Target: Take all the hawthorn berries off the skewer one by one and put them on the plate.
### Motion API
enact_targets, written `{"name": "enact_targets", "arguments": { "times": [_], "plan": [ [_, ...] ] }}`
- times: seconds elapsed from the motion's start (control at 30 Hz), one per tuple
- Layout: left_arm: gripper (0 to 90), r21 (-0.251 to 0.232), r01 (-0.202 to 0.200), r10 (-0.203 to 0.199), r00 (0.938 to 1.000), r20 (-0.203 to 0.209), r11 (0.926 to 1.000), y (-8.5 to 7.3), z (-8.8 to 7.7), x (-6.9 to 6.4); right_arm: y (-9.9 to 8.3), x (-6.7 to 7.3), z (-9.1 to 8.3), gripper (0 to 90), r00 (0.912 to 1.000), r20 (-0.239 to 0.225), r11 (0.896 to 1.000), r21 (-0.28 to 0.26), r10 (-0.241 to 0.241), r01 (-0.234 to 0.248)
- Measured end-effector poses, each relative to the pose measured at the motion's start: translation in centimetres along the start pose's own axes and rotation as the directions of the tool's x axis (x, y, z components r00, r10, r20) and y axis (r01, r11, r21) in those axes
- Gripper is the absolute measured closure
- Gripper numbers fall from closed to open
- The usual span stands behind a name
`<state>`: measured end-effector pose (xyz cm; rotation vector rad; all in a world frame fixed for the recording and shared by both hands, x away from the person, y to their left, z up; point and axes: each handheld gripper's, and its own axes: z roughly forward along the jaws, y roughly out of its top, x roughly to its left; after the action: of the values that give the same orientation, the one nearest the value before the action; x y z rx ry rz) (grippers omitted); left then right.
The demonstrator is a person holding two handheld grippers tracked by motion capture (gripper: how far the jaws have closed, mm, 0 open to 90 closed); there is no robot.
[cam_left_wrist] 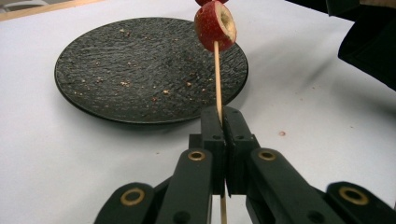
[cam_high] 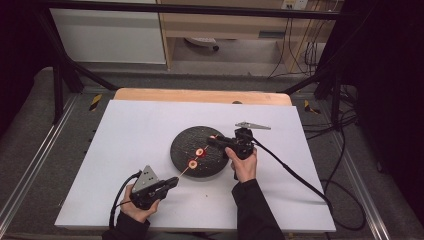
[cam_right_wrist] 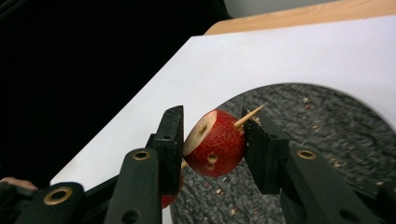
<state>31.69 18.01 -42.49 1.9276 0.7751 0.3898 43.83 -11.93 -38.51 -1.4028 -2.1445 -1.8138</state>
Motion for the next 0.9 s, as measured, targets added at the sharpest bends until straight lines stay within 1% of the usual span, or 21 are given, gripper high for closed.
{"name": "enact_targets", "arguments": {
  "times": [0.07, 0.17, 0.2, 0.3, 0.33, 0.43, 0.57, 0.63, 0.7, 0.8, 0.9],
  "plan": [
    [88.5, -0.003, -0.002, 0.002, 1.0, -0.001, 1.0, 0.0, -0.1, 0.0, 0.6, -0.2, -0.4, 61.5, 1.0, 0.01, 1.0, -0.014, -0.002, 0.002],
    [88.5, -0.007, -0.001, 0.001, 1.0, 0.001, 1.0, 0.0, -0.1, 0.0, 0.9, -0.3, -0.6, 61.5, 0.9998, 0.017, 1.0, -0.021, -0.003, 0.003],
    [88.5, -0.008, -0.003, 0.003, 1.0, 0.0, 1.0, 0.0, -0.2, 0.0, 1.3, -0.5, -0.8, 61.5, 0.9996, 0.029, 1.0, -0.027, -0.003, 0.003],
    [88.5, -0.009, -0.003, 0.003, 1.0, 0.0, 0.9999, 0.0, -0.2, 0.0, 1.7, -0.7, -1.0, 61.5, 0.9992, 0.04, 0.999, -0.034, -0.005, 0.006],
    [88.5, -0.01, -0.001, 0.001, 1.0, -0.001, 0.9999, 0.0, -0.2, 0.1, 2.2, -1.0, -1.3, 61.5, 0.9988, 0.049, 0.999, -0.043, -0.005, 0.007],
    [88.5, -0.012, 0.0, 0.0, 1.0, -0.002, 0.9999, 0.0, -0.3, 0.1, 2.6, -1.1, -1.5, 61.5, 0.9983, 0.057, 0.999, -0.048, -0.004, 0.007],
    [88.5, -0.012, 0.004, -0.004, 1.0, -0.004, 0.9999, 0.0, -0.4, 0.2, 3.2, -1.5, -1.9, 61.4, 0.9966, 0.081, 0.998, -0.057, -0.015, 0.02],
    [88.5, -0.014, 0.004, -0.005, 1.0, -0.006, 0.9999, 0.0, -0.4, 0.3, 3.5, -1.7, -2.1, 61.4, 0.9956, 0.092, 0.998, -0.062, -0.018, 0.024],
    [88.5, -0.017, 0.005, -0.005, 1.0, -0.008, 0.9998, 0.0, -0.5, 0.3, 3.8, -2.0, -2.2, 61.4, 0.993, 0.115, 0.997, -0.066, -0.026, 0.034],
    [88.5, -0.019, 0.011, -0.011, 0.9999, -0.009, 0.9998, 0.1, -0.6, 0.4, 3.9, -2.2, -2.2, 61.4, 0.9906, 0.134, 0.997, -0.064, -0.031, 0.04],
    [88.5, -0.021, 0.015, -0.015, 0.9998, -0.011, 0.9997, 0.1, -0.7, 0.5, 3.9, -2.7, -1.8, 61.4, 0.9867, 0.157, 0.998, -0.05, -0.04, 0.049]
  ]
}}
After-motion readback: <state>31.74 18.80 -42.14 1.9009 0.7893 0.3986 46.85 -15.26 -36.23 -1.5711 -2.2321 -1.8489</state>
